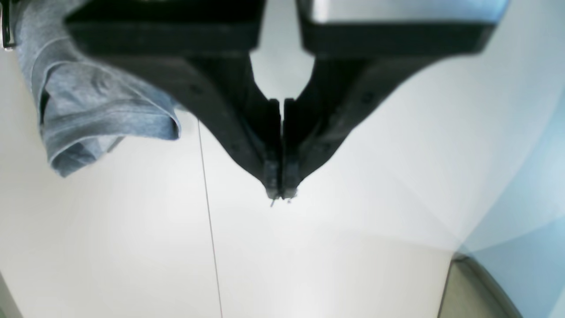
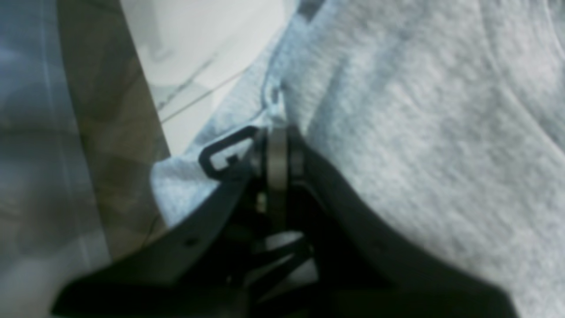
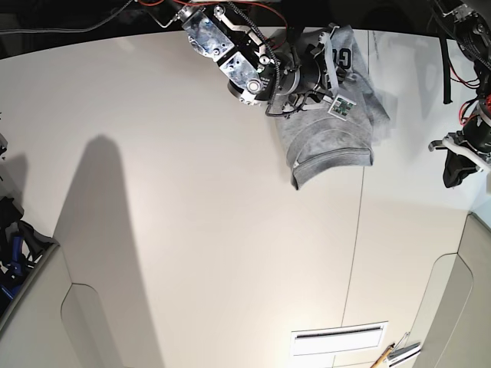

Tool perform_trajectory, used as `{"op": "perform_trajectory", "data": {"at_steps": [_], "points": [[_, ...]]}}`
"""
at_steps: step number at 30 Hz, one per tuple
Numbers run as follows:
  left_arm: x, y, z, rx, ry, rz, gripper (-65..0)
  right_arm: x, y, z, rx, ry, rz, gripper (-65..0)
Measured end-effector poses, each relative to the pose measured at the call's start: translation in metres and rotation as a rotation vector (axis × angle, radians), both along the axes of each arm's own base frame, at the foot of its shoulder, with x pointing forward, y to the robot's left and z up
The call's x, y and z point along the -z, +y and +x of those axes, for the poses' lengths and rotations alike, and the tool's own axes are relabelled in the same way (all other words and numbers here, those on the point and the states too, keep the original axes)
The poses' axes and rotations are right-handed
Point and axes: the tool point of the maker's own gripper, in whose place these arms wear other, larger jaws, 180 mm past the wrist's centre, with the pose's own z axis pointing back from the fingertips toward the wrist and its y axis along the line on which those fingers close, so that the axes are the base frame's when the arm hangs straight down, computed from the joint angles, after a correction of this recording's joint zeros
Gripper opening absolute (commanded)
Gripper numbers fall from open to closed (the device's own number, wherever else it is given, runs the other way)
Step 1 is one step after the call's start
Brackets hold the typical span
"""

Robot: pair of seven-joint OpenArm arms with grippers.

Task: Fold the T-shirt properly
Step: 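Grasp the folded shirt bundle with the right gripper and lift it, then carry the folded shirt with the right gripper to the table edge and release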

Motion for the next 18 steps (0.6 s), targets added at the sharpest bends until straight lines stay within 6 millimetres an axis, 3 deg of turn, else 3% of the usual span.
{"op": "perform_trajectory", "data": {"at_steps": [3,7,14,18], "points": [[-0.001,0.000,0.000,0.001,-0.003,-0.002,-65.0,0.006,-0.017,0.002,0.007,0.012,-0.041,-65.0],[0.000,0.000,0.000,0.001,-0.002,-0.002,-65.0,0.015,-0.059,0.014,0.049,0.009,-0.066,-65.0],[0.000,-0.001,0.000,0.001,-0.003,-0.005,-65.0,0.025,-0.154,0.052,0.178,-0.060,-0.165,-65.0],[0.000,-0.001,0.000,0.001,-0.002,-0.004,-65.0,0.029,-0.220,0.071,0.227,-0.102,-0.267,-65.0]]}}
